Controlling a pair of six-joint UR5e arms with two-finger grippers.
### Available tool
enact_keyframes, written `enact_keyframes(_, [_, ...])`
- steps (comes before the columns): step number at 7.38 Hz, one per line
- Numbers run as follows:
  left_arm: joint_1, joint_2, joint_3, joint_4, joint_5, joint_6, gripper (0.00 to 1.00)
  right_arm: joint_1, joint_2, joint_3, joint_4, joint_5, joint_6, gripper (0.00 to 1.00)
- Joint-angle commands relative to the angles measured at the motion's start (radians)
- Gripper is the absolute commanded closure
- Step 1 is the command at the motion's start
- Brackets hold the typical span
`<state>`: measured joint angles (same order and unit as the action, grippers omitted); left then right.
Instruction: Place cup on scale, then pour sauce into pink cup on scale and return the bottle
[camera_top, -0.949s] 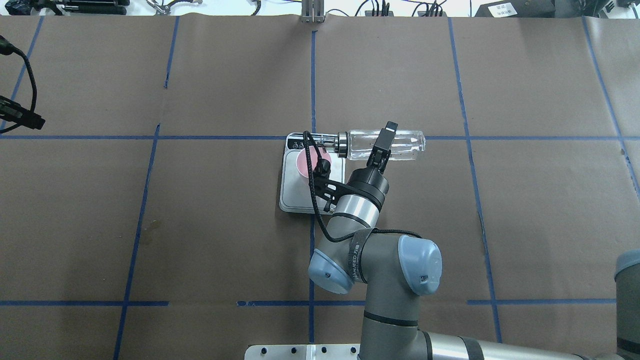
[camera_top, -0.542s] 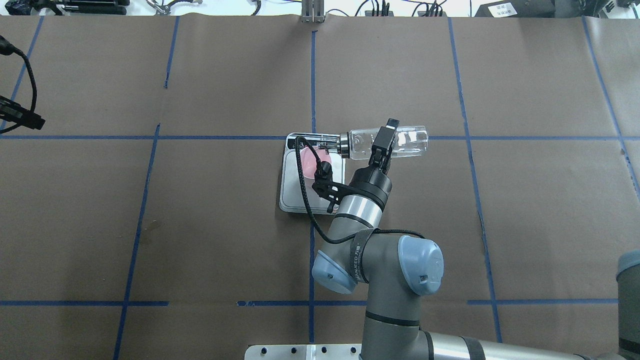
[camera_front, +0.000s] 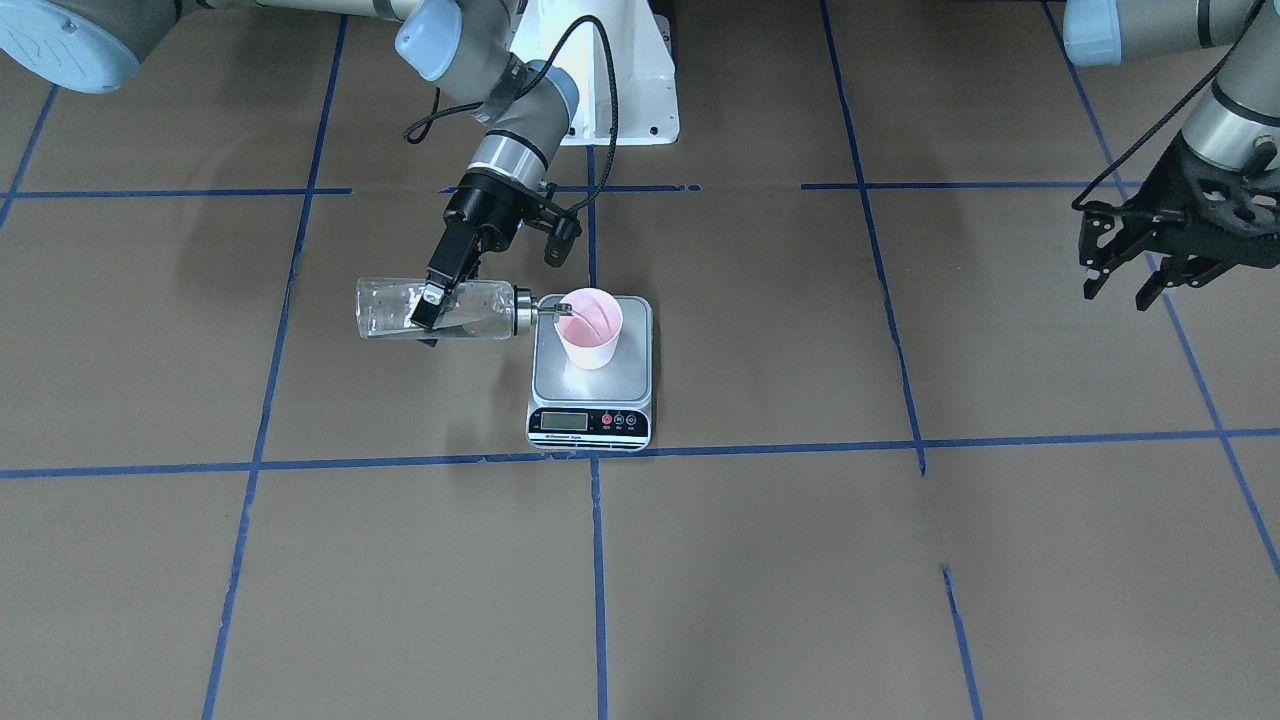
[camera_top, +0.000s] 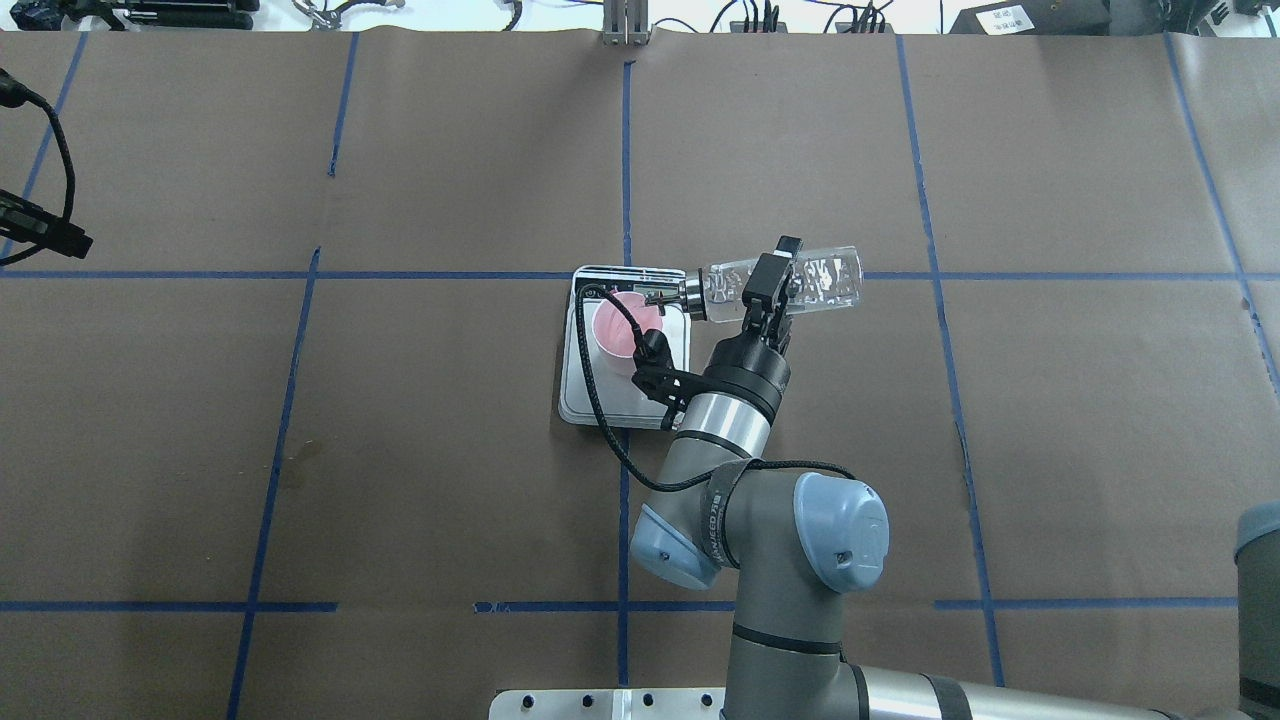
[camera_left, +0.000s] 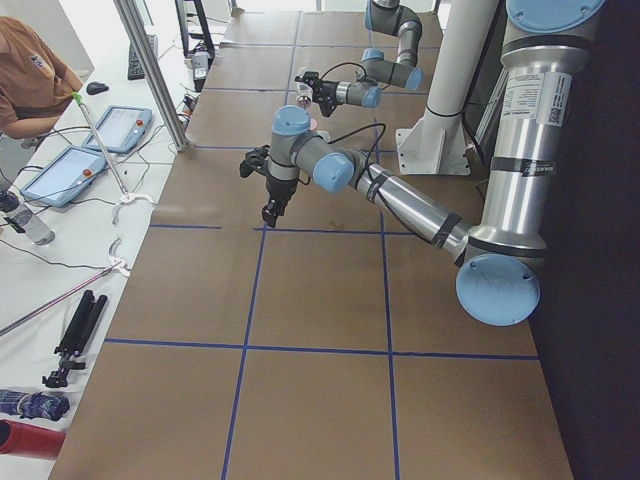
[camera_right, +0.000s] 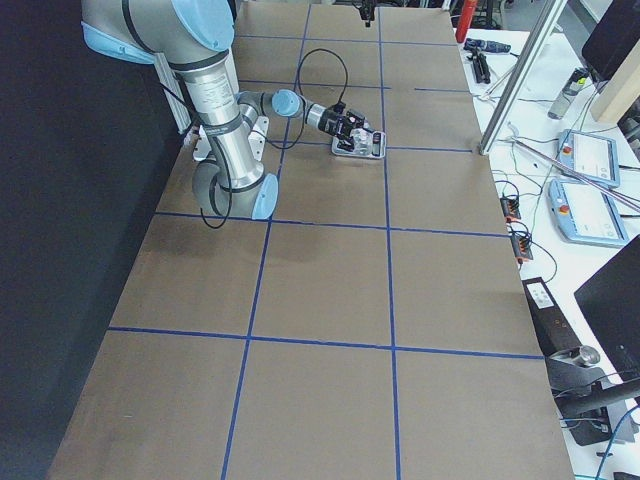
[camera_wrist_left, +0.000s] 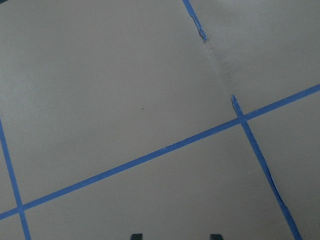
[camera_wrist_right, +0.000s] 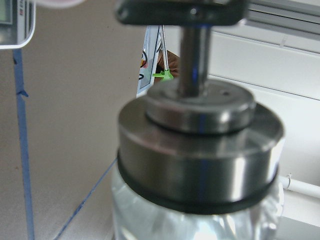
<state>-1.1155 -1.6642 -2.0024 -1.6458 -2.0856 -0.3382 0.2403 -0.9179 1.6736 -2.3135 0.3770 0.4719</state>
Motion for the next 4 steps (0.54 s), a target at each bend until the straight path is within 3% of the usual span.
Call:
enact_keyframes(1, [0.0, 0.0, 0.008, 0.0, -0.001, -0.004, 0.45, 0.001, 0.001, 0.002, -0.001, -0.018, -0.082, 1.0])
enact_keyframes(4, [0.002, 0.0, 0.011, 0.0, 0.001, -0.004, 0.45, 0.001, -0.001, 0.002, -0.001, -0.046, -0.137, 1.0])
